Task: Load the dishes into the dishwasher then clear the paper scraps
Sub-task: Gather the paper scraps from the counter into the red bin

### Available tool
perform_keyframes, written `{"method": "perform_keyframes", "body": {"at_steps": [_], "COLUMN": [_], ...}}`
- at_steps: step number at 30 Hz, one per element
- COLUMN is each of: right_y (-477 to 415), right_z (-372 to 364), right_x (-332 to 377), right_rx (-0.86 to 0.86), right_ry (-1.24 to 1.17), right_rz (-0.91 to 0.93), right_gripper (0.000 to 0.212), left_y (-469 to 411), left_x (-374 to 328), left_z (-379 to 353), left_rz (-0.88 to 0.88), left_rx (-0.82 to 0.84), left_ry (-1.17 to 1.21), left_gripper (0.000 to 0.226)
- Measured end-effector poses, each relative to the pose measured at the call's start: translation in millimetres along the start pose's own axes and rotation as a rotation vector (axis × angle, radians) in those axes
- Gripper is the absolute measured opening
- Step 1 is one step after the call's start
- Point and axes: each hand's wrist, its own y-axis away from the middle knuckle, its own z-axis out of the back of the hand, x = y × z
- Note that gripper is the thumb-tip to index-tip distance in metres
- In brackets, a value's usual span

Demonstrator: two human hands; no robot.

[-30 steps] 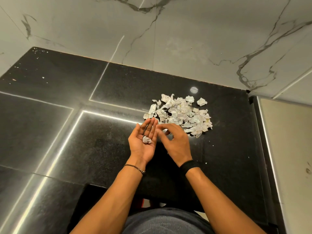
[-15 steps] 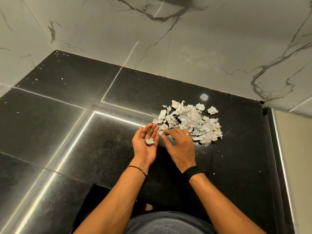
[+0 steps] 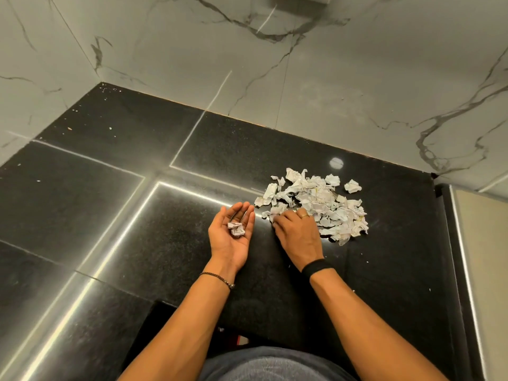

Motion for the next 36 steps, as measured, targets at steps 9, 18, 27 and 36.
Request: {"method": "perform_keyframes", "body": {"at_steps": [9, 18, 27, 36], "right_y": [35, -7, 4, -12], "right_z": [29, 30, 16, 46], "right_x": [22, 33, -1, 59], "right_rx": [-0.109, -0.11, 0.031, -0.001], "right_ry": [-0.393, -0.526, -0.078, -0.641], "right_rz": [-0.239, -0.265, -0.231, -0.209], "right_gripper": [0.008, 0.016, 0.019, 0.029], "left_y": [-3, 0, -7, -6], "left_x": [13, 8, -2, 7], "left_z": [-5, -7, -4, -7], "left_rz": [0.03, 0.124, 0.058, 0.064], "left_rx": [0.01, 0.054, 0.019, 0.045], "left_ry": [-0.104, 0.013, -0.005, -0.038], "left_gripper": [0.033, 0.036, 0.04, 0.041]}}
